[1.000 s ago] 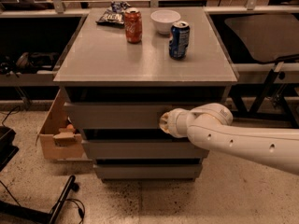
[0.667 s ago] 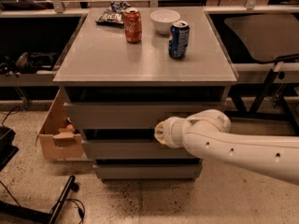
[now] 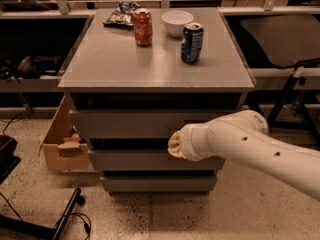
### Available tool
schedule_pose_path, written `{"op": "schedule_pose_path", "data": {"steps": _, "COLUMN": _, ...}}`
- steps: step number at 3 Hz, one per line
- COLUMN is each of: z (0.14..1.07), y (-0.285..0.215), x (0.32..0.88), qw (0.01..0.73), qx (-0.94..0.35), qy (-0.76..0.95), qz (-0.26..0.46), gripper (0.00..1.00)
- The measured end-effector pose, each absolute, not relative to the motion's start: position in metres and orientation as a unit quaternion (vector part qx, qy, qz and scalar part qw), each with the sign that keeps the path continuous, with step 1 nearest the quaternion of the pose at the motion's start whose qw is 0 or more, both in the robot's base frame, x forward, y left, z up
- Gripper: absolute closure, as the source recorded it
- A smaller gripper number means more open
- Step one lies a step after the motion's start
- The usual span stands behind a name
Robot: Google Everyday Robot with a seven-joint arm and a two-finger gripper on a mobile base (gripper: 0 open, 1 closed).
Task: Close top drawer
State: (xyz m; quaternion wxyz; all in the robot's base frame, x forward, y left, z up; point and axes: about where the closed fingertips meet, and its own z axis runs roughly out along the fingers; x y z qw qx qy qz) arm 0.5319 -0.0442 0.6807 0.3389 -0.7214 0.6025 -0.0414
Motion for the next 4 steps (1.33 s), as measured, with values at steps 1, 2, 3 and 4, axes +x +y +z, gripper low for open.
{"op": "schedule_pose_path", "data": {"steps": 1, "z": 0.739, "y": -0.076, "x": 0.538, "qw": 0.331, "qx": -0.71, "qy": 0.621, "qz": -0.032, "gripper": 1.0}}
{"op": "schedule_pose_path", "data": {"steps": 2, "z": 0.761, "y": -0.161, "x": 0.521, "qw": 0.26, "qx": -0.673, "qy": 0.691, "qz": -0.048, "gripper": 1.0}}
{"op": "schedule_pose_path", "data": {"steps": 3, "z": 0.775, "y": -0.233, "x": 0.482, "qw": 0.178, "qx": -0.612, "qy": 0.769, "qz": -0.045, "gripper": 1.0}}
{"op": "schedule_pose_path", "data": {"steps": 4, "z": 0.792, "y": -0.28, "x": 0.432, "qw": 0.088, "qx": -0.557, "qy": 0.824, "qz": -0.063, "gripper": 1.0}}
